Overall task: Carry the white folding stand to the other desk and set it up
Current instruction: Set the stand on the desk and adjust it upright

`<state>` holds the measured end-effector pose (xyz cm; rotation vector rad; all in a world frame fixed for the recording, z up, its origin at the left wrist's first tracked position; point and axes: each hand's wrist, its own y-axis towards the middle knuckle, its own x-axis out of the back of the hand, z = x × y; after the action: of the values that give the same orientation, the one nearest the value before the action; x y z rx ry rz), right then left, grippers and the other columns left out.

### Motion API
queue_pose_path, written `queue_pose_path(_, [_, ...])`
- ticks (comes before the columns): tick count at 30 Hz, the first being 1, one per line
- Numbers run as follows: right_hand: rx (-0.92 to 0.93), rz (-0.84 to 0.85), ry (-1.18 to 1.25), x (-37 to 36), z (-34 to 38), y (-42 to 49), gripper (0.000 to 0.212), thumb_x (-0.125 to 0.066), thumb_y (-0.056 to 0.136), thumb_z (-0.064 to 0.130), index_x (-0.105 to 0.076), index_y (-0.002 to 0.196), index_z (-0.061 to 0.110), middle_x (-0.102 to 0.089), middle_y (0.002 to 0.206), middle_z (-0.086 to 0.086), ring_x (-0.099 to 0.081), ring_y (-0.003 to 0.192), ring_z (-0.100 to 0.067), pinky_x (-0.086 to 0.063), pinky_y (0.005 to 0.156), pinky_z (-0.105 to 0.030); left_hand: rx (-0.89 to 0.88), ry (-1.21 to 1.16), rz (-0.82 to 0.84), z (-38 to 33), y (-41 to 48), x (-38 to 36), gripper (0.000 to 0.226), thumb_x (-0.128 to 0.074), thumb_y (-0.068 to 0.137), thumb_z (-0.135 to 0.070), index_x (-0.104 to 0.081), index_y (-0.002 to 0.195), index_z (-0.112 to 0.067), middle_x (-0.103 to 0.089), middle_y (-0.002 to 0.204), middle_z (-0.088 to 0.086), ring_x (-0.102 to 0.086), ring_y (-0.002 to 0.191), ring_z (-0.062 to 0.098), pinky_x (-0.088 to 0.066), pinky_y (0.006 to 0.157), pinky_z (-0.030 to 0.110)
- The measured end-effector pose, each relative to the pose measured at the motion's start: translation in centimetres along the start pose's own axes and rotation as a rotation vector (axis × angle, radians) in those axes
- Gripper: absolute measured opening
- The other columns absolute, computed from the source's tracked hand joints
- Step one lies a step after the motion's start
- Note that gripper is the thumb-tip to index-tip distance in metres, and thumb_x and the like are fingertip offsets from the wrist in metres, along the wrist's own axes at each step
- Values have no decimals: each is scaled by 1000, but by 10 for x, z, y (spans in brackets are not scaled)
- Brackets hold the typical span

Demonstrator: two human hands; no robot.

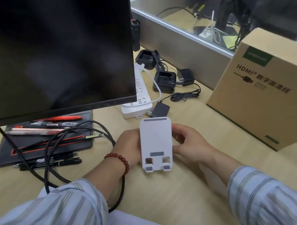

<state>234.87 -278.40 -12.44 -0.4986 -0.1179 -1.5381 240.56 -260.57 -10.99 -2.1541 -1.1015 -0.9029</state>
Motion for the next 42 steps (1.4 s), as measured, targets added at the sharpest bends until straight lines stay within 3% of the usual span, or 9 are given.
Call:
queue_pose_path(5, [-27, -15, 12, -7, -11, -3, 64, -71, 63, 16, -59, 125, 28, -63, 125, 6, -59, 111, 2, -45, 100, -22, -33, 78, 69, 6, 9, 7, 28, -48, 82, -10, -43, 57, -19, -47, 60, -11, -50, 65, 19, -33, 52, 18])
queue_pose_path(12, [-25, 44, 47, 5, -3, 6, 54, -77, 68, 16, -62, 119, 28, -67, 118, 15, -60, 108, 6, -44, 89, -13, 100, -72, -229, -9, -15, -14, 38, -47, 78, -4, -34, 51, -27, -53, 63, -6, -52, 69, 22, -34, 60, 25])
queue_pose_path(17, [-5, 66, 35, 7, -2, 9, 49, -75, 70, 11, -63, 111, 33, -68, 114, 15, -61, 104, 6, -43, 85, -10, 107, -119, -175, -6, -13, -15, 37, -47, 79, -3, -36, 53, -27, -48, 59, -11, -53, 68, 22, -36, 56, 25])
queue_pose_path(22, [42, 88, -158, 4, -4, 4, 69, -75, 65, 21, -51, 128, 34, -54, 123, 18, -44, 118, -8, -37, 96, -19, -20, -57, -31, 3, -10, -14, 34, -47, 82, -8, -40, 60, -32, -49, 66, -13, -49, 64, 8, -36, 58, 17])
queue_pose_path(24, [94, 130, -305, 6, -1, 4, 75, -76, 68, 20, -44, 135, 32, -43, 125, 23, -35, 115, -7, -28, 95, -17, -136, -143, -2, 10, -8, -20, 24, -50, 83, -14, -46, 63, -26, -43, 65, -8, -40, 60, 10, -31, 58, 24])
queue_pose_path(27, [144, 139, -358, 8, -2, 7, 79, -77, 65, 22, -43, 136, 29, -41, 127, 21, -37, 119, -11, -29, 100, -21, -22, -441, -13, 15, -6, -18, 11, -57, 81, -22, -47, 78, -22, -37, 73, 1, -34, 68, 18, -30, 64, 30])
queue_pose_path(32, [133, 73, -326, 6, -9, 8, 75, -76, 69, 21, -43, 134, 37, -48, 118, 25, -41, 108, -13, -37, 94, -21, 25, -84, -90, 0, -8, -18, 56, -52, 77, 6, -23, 72, -42, -39, 74, -17, -41, 70, 5, -35, 64, 11])
queue_pose_path(36, [124, 66, -326, 11, -12, 16, 70, -77, 69, 28, -47, 132, 39, -59, 119, 24, -45, 110, -15, -37, 91, -20, 70, -180, -139, 1, -6, -25, 32, -53, 80, 0, -46, 87, -31, -52, 85, -4, -50, 79, 17, -41, 68, 20])
queue_pose_path(42, [120, 64, -332, 12, -9, 27, 57, -67, 67, 41, -56, 123, 41, -66, 109, 26, -54, 108, -20, -45, 95, -32, 61, -232, -240, -20, -20, -26, 11, -49, 84, -20, -53, 77, -28, -61, 75, -10, -55, 70, 4, -43, 59, 18])
